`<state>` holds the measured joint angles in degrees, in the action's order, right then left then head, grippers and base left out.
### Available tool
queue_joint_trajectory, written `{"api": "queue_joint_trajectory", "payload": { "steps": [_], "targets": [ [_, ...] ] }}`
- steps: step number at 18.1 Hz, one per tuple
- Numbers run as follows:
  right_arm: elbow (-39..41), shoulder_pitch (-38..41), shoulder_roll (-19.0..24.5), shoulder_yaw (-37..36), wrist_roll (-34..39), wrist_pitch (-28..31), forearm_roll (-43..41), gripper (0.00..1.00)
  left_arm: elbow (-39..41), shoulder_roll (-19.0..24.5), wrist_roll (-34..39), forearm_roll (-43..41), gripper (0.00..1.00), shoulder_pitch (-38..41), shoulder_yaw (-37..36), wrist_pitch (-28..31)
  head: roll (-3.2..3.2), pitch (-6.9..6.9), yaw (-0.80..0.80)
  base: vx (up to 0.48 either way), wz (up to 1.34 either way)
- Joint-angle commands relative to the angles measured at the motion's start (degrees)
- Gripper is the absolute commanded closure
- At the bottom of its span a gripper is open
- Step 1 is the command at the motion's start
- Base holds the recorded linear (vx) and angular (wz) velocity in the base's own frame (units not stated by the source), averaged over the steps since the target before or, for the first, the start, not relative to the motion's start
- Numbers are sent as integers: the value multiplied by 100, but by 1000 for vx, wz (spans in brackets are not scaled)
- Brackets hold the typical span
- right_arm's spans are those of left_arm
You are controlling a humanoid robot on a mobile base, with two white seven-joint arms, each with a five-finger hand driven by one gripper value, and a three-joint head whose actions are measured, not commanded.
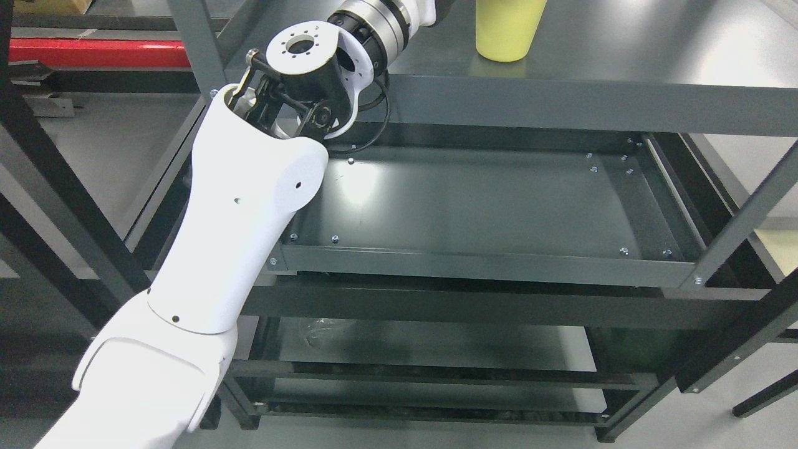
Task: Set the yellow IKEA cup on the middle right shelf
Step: 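Withdraw the left hand from the shelf, away from the cup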
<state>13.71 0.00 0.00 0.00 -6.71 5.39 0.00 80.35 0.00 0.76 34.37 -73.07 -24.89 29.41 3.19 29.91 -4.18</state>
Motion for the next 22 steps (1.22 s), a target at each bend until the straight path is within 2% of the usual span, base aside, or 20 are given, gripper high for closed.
{"api": "queue_joint_trajectory", "payload": {
  "steps": [1,6,12,14,18,22],
  "targets": [
    [0,79,-100,97,3,-3,-141,1,920,100,-689,-246,4,39,397,-93,0,0,0,0,0],
    [0,79,-100,97,3,-3,-141,1,1053,105,-1630,-1079,4,39,564,-549,0,0,0,0,0],
    [0,79,-100,97,3,-3,-141,1,1395,246,-2913,-1082,5,197,346,-656,0,-1,0,0,0],
    [0,79,-100,97,3,-3,-141,1,1396,316,-3143,-758,4,311,74,-656,0,-1,0,0,0],
    [0,79,-100,97,3,-3,-141,0,1483,413,-3161,385,2,732,-690,-647,0,-1,0,0,0],
    [0,79,-100,97,3,-3,-141,1,1800,554,-3187,536,2,1575,-1964,-700,0,-1,0,0,0]
  ]
}}
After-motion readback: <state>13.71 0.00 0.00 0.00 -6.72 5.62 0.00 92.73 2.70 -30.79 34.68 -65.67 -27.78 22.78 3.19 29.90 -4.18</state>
